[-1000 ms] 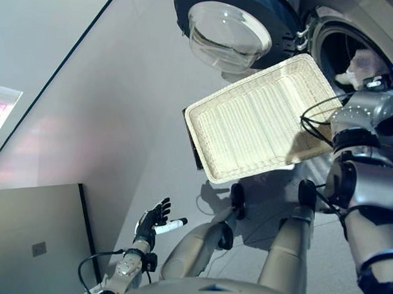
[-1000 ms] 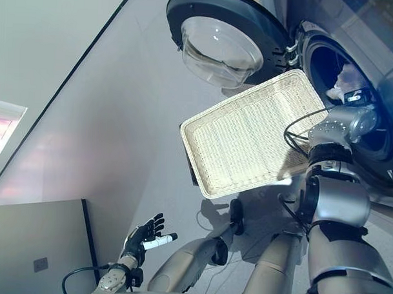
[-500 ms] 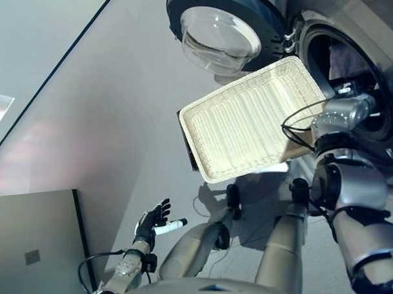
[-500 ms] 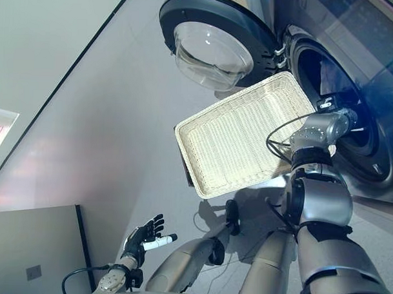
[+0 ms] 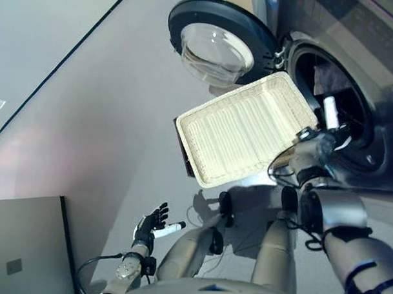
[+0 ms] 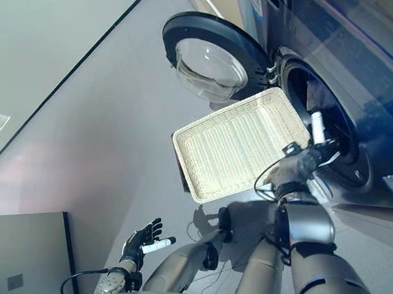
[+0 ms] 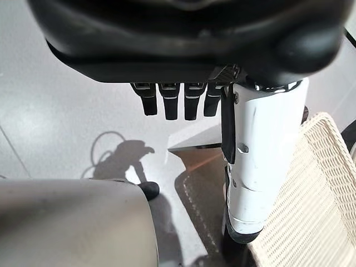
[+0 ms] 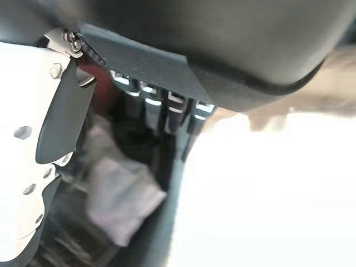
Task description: Pick up the clothes and place them into the washing machine
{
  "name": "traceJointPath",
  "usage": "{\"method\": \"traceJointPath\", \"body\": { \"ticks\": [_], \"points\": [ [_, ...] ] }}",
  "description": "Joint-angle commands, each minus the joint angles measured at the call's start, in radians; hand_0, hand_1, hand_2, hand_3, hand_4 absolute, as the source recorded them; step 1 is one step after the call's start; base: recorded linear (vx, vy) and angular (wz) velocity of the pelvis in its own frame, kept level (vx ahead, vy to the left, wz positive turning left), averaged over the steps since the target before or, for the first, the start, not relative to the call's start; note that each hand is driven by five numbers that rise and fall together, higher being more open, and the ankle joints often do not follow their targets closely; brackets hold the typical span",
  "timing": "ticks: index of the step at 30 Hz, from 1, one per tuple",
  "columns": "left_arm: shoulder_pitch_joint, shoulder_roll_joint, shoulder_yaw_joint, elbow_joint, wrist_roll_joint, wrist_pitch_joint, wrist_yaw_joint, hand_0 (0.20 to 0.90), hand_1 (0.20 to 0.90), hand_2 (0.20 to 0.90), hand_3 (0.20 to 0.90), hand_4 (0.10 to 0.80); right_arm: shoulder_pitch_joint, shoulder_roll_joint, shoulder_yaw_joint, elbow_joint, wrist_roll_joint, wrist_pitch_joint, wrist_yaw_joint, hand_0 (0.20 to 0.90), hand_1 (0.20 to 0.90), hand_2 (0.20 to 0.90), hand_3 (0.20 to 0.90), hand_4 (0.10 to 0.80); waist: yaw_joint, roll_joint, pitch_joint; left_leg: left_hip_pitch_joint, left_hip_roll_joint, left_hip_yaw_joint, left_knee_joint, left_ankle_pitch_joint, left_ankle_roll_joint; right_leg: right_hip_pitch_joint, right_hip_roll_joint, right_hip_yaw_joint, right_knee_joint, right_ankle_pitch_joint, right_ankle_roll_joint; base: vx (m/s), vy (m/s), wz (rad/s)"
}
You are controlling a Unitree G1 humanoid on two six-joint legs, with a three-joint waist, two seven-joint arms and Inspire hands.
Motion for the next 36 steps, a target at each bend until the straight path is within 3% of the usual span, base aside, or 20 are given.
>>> {"method": "traceJointPath", "body": {
  "ticks": [1,7,8,13,15,21,29,36],
  "points": [
    [-0.035,0.015,0.079,0.09,0.018,-0.017,0.018,0.9,0.9,0.9,0.9,0.8,0.04,0.003,0.077,-0.047,-0.102,-0.006,0.063,0.9,0.9,0.9,0.9,0.8,0.022,-0.032,-0.034,-0.051,0.017,-0.052,0.071,-0.058,-0.082,0.148,0.048,-0.083,-0.104,-0.052,-0.075,0.067,-0.146,0.12],
    [-0.055,0.008,0.14,0.206,0.087,0.008,0.017,0.9,0.9,0.9,0.9,0.8,0.255,0.04,0.13,0.004,-0.298,0.078,0.117,0.9,0.9,0.9,0.9,0.8,0.019,-0.134,-0.083,0.067,0.032,-0.088,0.028,-0.043,-0.09,0.311,0.048,-0.133,-0.194,-0.033,-0.065,0.066,-0.127,0.17],
    [-0.054,0.008,0.14,0.207,0.088,0.008,0.018,0.9,0.9,0.9,0.9,0.8,0.257,0.04,0.129,0.004,-0.299,0.078,0.117,0.9,0.9,0.9,0.9,0.8,0.018,-0.135,-0.082,0.071,0.032,-0.089,0.025,-0.042,-0.09,0.315,0.047,-0.134,-0.197,-0.032,-0.065,0.037,-0.067,0.19],
    [-0.057,0.017,0.207,0.294,0.13,0.038,0.007,0.9,0.9,0.9,0.9,0.8,0.426,0.077,0.15,0.006,-0.451,0.112,0.146,0.9,0.9,0.9,0.9,0.8,0.003,-0.211,-0.14,0.158,0.038,-0.097,-0.018,-0.043,-0.093,0.409,0.046,-0.16,-0.263,-0.015,-0.057,0.072,-0.082,0.07],
    [-0.056,0.021,0.227,0.327,0.143,0.044,-0.001,0.9,0.9,0.9,0.9,0.8,0.493,0.087,0.135,-0.013,-0.472,0.116,0.16,0.9,0.9,0.9,0.9,0.8,-0.007,-0.231,-0.164,0.189,0.039,-0.098,-0.031,-0.046,-0.093,0.442,0.049,-0.167,-0.285,-0.009,-0.053,0.059,-0.044,0.05],
    [-0.035,0.033,0.295,0.434,0.222,0.089,-0.047,0.9,0.9,0.9,0.9,0.8,0.697,0.097,0.19,-0.002,-0.795,0.169,0.149,0.9,0.9,0.9,0.9,0.8,-0.034,-0.285,-0.245,0.288,0.046,-0.086,-0.071,-0.053,-0.092,0.531,0.055,-0.175,-0.339,0.011,-0.039,0.034,-0.027,0.0],
    [-0.031,0.044,0.321,0.482,0.325,0.123,-0.056,0.9,0.9,0.9,0.9,0.8,0.85,0.116,0.143,0.082,-0.898,0.205,0.157,0.9,0.9,0.9,0.9,0.8,-0.075,-0.303,-0.284,0.368,0.057,-0.077,-0.114,-0.043,-0.095,0.6,0.064,-0.182,-0.349,0.002,-0.034,0.016,-0.02,0.03],
    [-0.018,0.039,0.314,0.46,0.369,0.128,-0.05,0.9,0.9,0.9,0.9,0.8,0.894,0.1,0.092,0.138,-0.889,0.213,0.156,0.9,0.9,0.9,0.9,0.8,-0.1,-0.293,-0.302,0.415,0.066,-0.058,-0.121,-0.056,-0.092,0.628,0.071,-0.162,-0.354,0.001,-0.033,0.033,-0.028,-0.05]
  ]
}}
